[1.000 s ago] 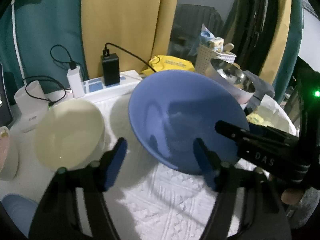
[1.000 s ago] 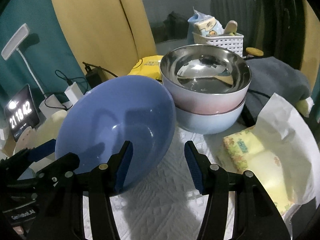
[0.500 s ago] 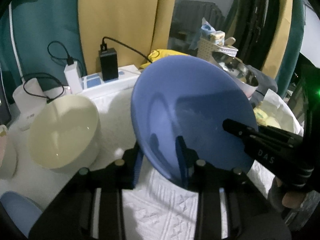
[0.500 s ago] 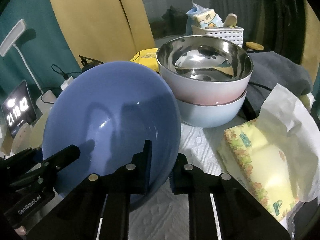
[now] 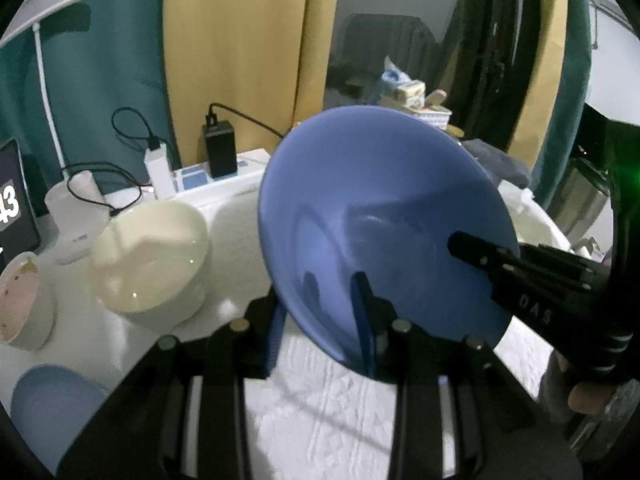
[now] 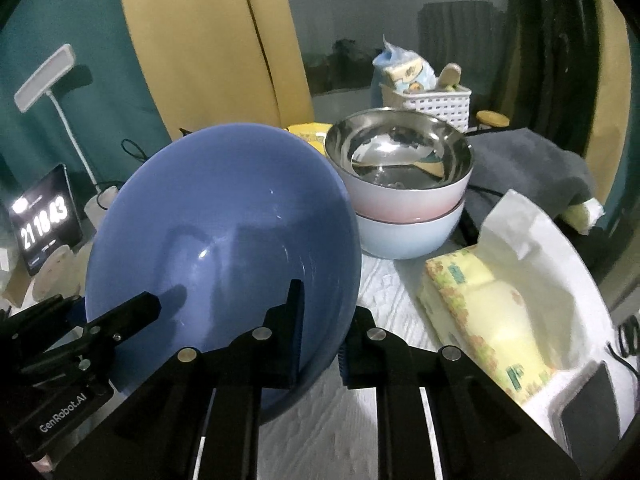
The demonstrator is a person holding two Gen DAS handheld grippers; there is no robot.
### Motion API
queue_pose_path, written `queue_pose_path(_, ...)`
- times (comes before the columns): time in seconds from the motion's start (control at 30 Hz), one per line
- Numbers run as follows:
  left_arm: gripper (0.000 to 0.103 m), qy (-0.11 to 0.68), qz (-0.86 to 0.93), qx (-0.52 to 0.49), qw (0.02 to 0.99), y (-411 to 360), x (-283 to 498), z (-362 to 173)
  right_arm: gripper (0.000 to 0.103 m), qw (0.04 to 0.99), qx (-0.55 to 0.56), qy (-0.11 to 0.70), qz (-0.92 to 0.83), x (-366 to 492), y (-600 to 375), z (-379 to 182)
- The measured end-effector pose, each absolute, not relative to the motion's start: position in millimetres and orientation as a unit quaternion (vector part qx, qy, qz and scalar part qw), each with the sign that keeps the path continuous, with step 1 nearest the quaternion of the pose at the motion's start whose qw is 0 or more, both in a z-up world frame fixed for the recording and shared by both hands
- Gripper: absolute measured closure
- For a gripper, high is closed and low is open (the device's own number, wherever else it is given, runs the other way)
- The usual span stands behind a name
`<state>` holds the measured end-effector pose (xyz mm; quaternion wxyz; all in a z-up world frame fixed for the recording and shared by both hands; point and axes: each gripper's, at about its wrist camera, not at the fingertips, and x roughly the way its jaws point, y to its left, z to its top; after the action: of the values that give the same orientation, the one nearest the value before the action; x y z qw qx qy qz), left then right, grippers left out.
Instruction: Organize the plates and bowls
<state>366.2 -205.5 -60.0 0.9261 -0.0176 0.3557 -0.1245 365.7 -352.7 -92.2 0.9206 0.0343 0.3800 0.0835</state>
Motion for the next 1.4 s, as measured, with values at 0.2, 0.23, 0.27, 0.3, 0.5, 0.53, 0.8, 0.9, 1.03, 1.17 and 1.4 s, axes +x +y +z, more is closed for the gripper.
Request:
queue_pose_path(0.2, 0.07, 0.339, -0.128, -0.014, 0.932, -201.1, 331.3, -46.0, 0.087, 0.927, 0.029, 0.365, 0.082, 335.9, -348.2, -73.5)
queue_pose_path(0.23, 0.07, 0.335, -0.128, -0.013, 0.933, -200.4, 322.9, -43.5, 0.087, 0.929, 0.027, 0.361, 0.082, 328.9, -346.6, -69.7)
queue_pose_path(0.27, 0.07, 0.333, -0.129, -0.012, 0.934, -199.8, 316.9, -42.1, 0.087, 0.93, 0.026, 0.358, 0.081, 321.6, -345.0, -66.1)
queue_pose_path(0.3, 0.07, 0.33, -0.129, -0.012, 0.935, -199.0, 310.7, -40.8, 0.087, 0.931, 0.025, 0.355, 0.081, 316.6, -344.6, -63.8)
queue_pose_path(0.5, 0.07, 0.316, -0.132, -0.008, 0.94, -195.2, 268.9, -33.9, 0.087, 0.937, 0.019, 0.341, 0.08, 276.1, -337.8, -49.9)
queue_pose_path(0.53, 0.07, 0.316, -0.132, -0.007, 0.94, -194.1, 262.6, -33.3, 0.087, 0.937, 0.019, 0.34, 0.08, 270.4, -337.3, -48.4)
queue_pose_path(0.8, 0.07, 0.308, -0.134, -0.002, 0.942, -186.0, 220.4, -24.4, 0.087, 0.941, 0.022, 0.33, 0.078, 223.7, -328.3, -38.7)
queue_pose_path(0.9, 0.07, 0.308, -0.138, -0.003, 0.941, -183.7, 207.4, -23.8, 0.087, 0.941, 0.022, 0.328, 0.076, 210.2, -326.2, -36.2)
queue_pose_path(1.03, 0.07, 0.311, -0.144, -0.003, 0.939, -180.0, 193.6, -27.2, 0.087, 0.941, 0.022, 0.329, 0.074, 194.3, -325.0, -37.7)
queue_pose_path(1.17, 0.07, 0.317, -0.148, 0.0, 0.937, -178.5, 182.2, -31.8, 0.087, 0.94, 0.024, 0.332, 0.071, 182.3, -324.6, -42.1)
queue_pose_path(1.4, 0.07, 0.326, -0.15, 0.004, 0.934, -173.3, 162.5, -41.5, 0.087, 0.939, 0.025, 0.337, 0.069, 164.6, -318.4, -49.2)
